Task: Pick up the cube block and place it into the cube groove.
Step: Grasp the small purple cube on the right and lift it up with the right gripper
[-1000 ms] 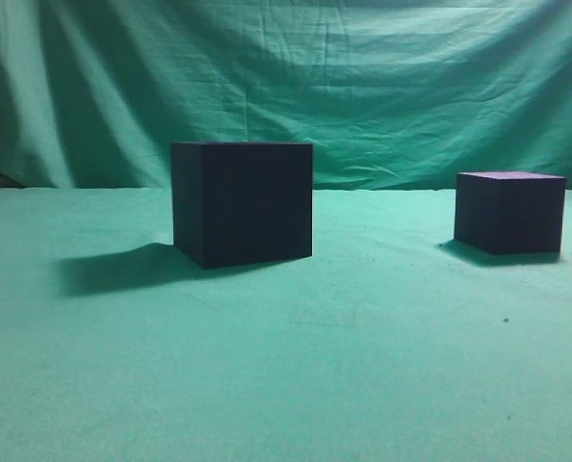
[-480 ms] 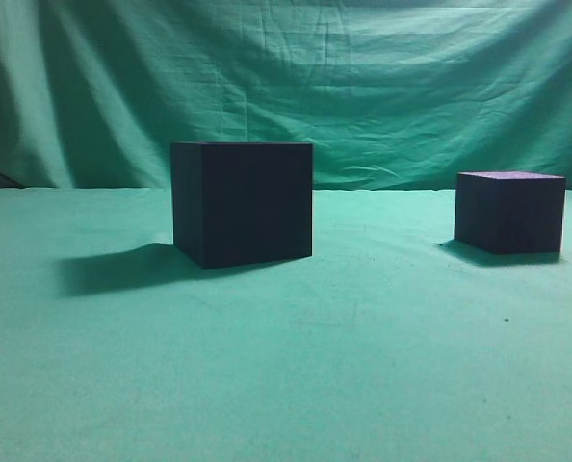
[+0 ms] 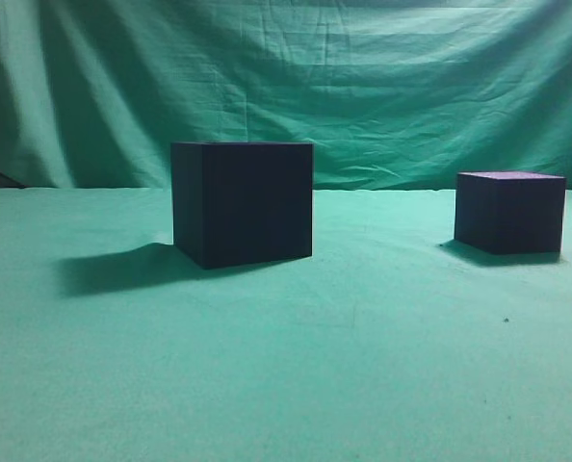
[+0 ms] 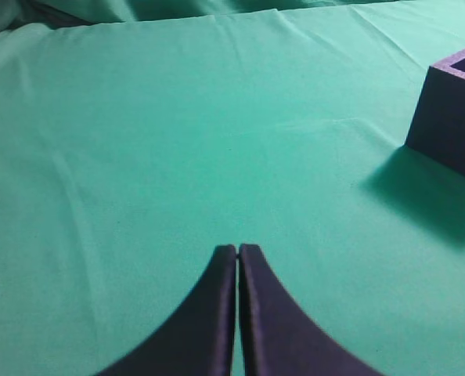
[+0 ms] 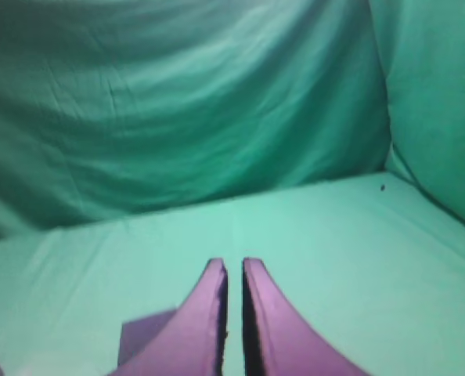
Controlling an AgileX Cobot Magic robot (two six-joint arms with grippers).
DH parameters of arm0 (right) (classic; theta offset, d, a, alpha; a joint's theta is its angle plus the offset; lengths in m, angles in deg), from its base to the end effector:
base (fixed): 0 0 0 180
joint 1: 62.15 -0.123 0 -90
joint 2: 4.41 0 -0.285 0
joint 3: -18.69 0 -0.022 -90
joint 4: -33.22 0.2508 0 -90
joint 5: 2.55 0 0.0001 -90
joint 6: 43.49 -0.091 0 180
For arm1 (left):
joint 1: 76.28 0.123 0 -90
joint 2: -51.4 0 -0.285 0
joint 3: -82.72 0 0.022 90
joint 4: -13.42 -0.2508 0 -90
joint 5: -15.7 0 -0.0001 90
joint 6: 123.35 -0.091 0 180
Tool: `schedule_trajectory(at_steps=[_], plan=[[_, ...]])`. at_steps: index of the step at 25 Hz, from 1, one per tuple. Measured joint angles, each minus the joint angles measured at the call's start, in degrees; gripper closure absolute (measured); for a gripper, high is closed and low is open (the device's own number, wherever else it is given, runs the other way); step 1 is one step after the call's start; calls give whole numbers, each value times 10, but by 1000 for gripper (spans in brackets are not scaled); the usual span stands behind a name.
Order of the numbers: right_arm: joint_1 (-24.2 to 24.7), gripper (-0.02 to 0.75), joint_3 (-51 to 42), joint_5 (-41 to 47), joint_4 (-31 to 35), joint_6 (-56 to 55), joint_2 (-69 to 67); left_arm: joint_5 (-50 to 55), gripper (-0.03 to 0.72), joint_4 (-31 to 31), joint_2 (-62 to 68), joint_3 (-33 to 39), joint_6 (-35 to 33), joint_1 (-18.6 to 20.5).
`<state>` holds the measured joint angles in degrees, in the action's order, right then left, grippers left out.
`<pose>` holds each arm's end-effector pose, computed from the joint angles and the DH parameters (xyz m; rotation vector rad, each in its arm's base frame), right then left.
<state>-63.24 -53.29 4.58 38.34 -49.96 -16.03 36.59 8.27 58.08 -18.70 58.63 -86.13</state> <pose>0.0586 0.0021 0.2290 0.1359 1.5801 0.1812 0.0522 -0.0061 0.1735 0.1823 1.8425 -0.0557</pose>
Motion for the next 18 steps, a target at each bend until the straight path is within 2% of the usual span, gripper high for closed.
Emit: schedule_trajectory(at_steps=[3, 8, 11, 12, 15, 18], plan=[[0, 690, 74, 88, 2, 8, -88, 0, 688, 0, 0, 0, 0, 0], [0, 690, 153, 203, 42, 10, -245, 0, 688, 0, 0, 0, 0, 0], [-6, 690, 185, 239, 54, 81, -327, 0, 688, 0, 0, 0, 0, 0], [-16, 738, 203, 257, 63, 124, -357, 0, 688, 0, 0, 0, 0, 0], [-55, 738, 273, 330, 71, 190, -451, 0, 688, 0, 0, 0, 0, 0], [-106, 738, 346, 387, 49, 190, -554, 0, 688, 0, 0, 0, 0, 0]])
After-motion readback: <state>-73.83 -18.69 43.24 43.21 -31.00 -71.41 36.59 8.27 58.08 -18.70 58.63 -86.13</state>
